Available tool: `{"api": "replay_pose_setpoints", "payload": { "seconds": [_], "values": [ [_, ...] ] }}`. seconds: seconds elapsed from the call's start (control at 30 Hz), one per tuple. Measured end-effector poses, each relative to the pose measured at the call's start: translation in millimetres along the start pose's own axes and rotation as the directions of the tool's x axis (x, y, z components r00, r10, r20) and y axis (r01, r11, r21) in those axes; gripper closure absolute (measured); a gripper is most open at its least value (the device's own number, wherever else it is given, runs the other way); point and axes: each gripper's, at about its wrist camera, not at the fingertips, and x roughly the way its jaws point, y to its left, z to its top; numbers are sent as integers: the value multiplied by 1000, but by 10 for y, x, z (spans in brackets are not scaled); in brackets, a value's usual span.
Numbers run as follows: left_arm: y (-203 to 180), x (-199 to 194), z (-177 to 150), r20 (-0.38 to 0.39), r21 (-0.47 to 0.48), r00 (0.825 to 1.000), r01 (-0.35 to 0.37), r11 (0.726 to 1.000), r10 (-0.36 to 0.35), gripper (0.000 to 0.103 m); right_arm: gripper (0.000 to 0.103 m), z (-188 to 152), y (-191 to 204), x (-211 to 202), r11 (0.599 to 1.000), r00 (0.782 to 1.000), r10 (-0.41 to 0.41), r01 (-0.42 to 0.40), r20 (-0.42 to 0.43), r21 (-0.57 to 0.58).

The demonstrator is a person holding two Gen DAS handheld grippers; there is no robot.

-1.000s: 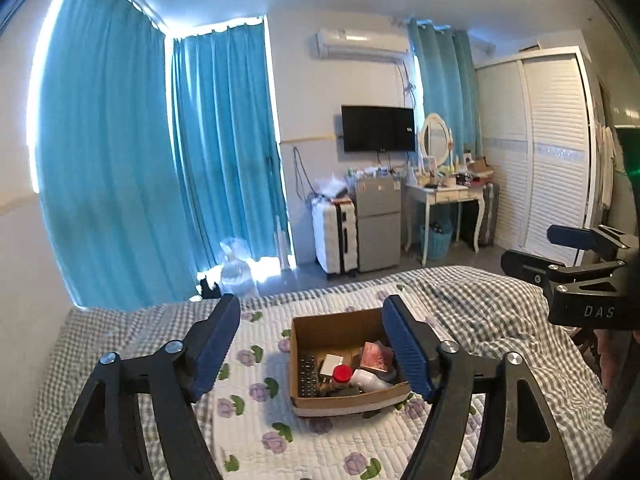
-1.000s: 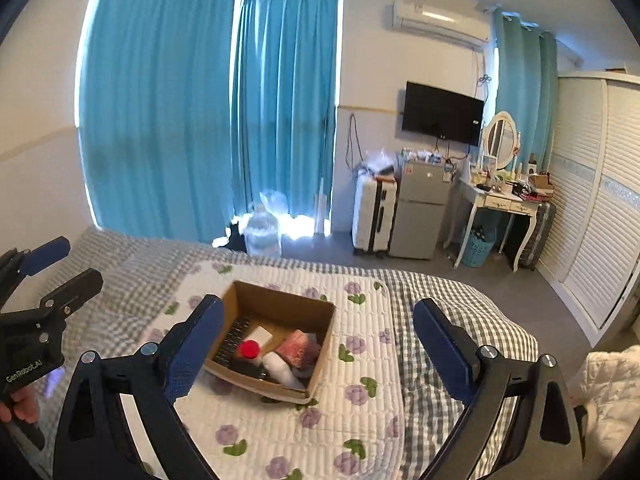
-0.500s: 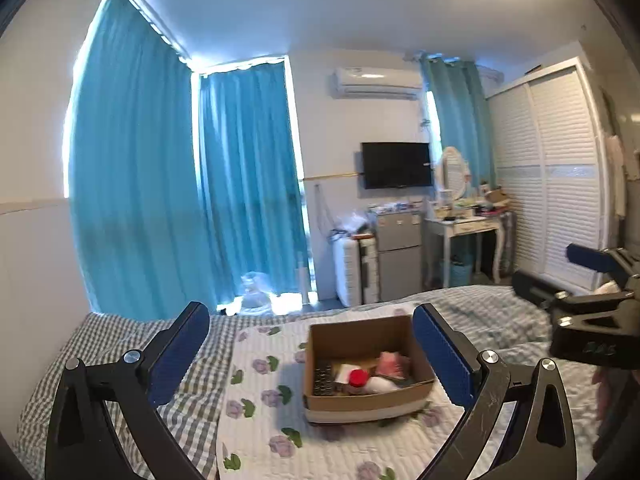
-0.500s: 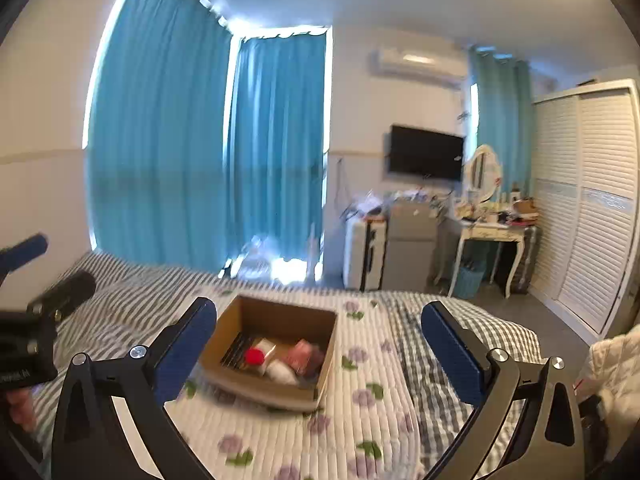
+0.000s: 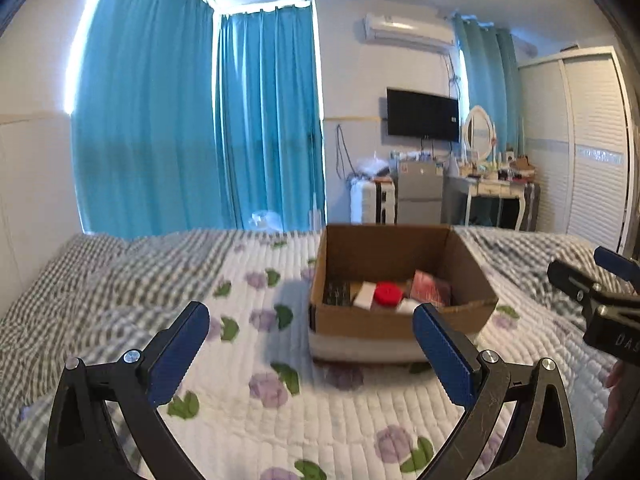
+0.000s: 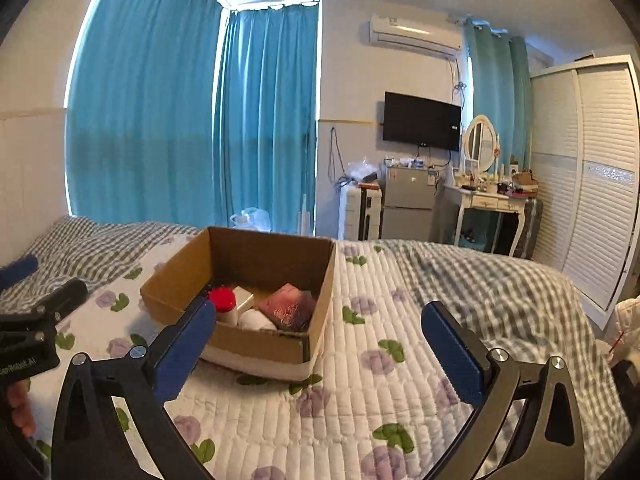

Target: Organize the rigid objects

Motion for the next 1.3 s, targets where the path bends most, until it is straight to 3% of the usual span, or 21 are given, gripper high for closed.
{"api": "replay_pose_setpoints", "payload": {
  "seconds": [1.3],
  "values": [
    [-51,-84,-13,20,12,1000,2,1000,-2,0,0,-209,127,101,999,999,-6,4,-48,-46]
  ]
}}
